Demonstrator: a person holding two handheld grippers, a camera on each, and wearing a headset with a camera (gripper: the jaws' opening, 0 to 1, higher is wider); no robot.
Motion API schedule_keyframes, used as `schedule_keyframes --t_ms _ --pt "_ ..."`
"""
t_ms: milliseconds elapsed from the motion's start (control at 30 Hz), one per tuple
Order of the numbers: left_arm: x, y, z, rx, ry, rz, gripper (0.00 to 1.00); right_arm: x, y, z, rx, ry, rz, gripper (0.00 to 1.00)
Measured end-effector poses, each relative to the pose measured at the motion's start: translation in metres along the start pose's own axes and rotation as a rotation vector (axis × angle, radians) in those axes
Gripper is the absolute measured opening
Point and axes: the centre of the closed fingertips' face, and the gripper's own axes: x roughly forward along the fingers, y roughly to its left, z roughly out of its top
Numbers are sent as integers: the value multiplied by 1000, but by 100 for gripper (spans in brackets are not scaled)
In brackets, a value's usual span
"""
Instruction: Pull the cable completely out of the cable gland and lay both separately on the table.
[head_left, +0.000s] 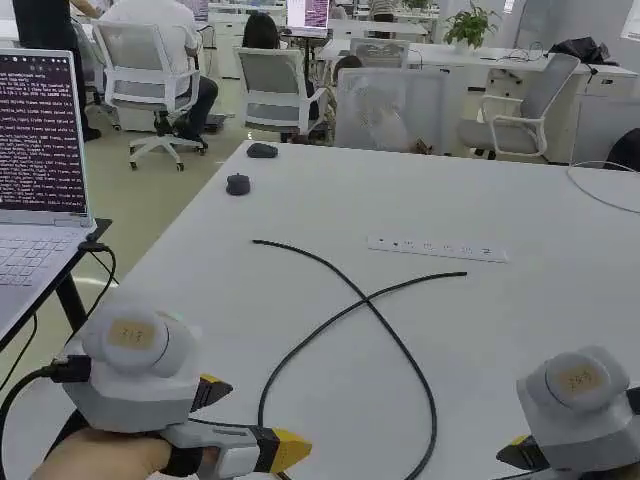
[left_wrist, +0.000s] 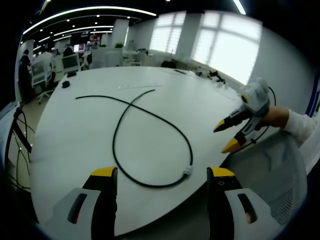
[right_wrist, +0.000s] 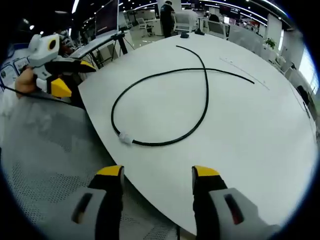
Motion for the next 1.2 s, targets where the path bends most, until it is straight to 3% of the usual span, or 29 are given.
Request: schedule_keyframes --t_ms 1200 --pt "0 2 -3 -6 17 4 71 -2 4 6 -10 -21 21 54"
